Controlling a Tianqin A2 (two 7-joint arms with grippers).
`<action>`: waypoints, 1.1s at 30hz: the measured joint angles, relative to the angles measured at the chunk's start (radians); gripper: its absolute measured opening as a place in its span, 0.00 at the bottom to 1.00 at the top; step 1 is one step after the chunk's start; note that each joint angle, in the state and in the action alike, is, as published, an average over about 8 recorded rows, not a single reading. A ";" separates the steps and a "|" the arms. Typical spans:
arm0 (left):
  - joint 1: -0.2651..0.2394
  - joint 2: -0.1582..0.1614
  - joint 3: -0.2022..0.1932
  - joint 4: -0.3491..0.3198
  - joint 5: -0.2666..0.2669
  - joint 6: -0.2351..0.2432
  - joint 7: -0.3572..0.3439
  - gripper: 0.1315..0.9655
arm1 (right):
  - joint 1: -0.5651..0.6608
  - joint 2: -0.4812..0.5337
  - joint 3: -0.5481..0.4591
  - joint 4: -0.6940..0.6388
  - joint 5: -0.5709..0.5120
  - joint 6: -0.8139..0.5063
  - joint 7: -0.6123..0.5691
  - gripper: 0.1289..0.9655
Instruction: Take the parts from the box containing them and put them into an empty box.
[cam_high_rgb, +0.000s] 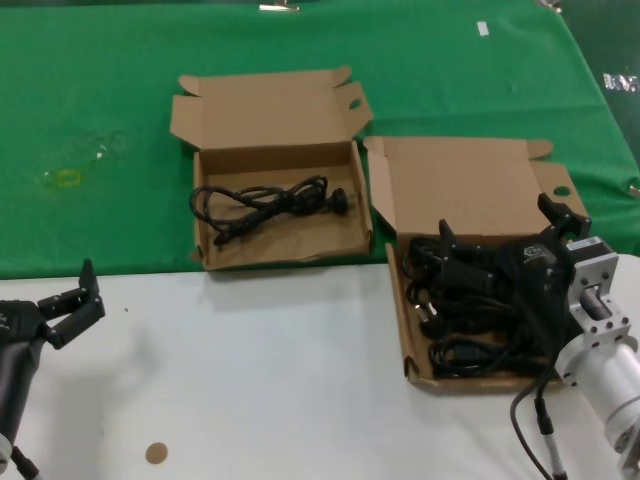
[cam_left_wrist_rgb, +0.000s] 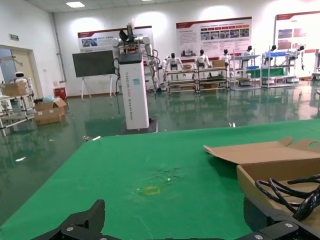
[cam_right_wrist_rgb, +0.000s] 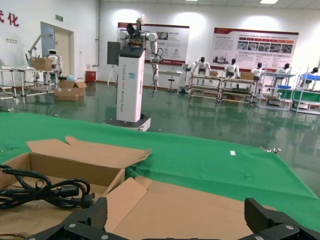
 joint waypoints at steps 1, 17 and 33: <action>0.000 0.000 0.000 0.000 0.000 0.000 0.000 1.00 | 0.000 0.000 0.000 0.000 0.000 0.000 0.000 1.00; 0.000 0.000 0.000 0.000 0.000 0.000 0.000 1.00 | 0.000 0.000 0.000 0.000 0.000 0.000 0.000 1.00; 0.000 0.000 0.000 0.000 0.000 0.000 0.000 1.00 | 0.000 0.000 0.000 0.000 0.000 0.000 0.000 1.00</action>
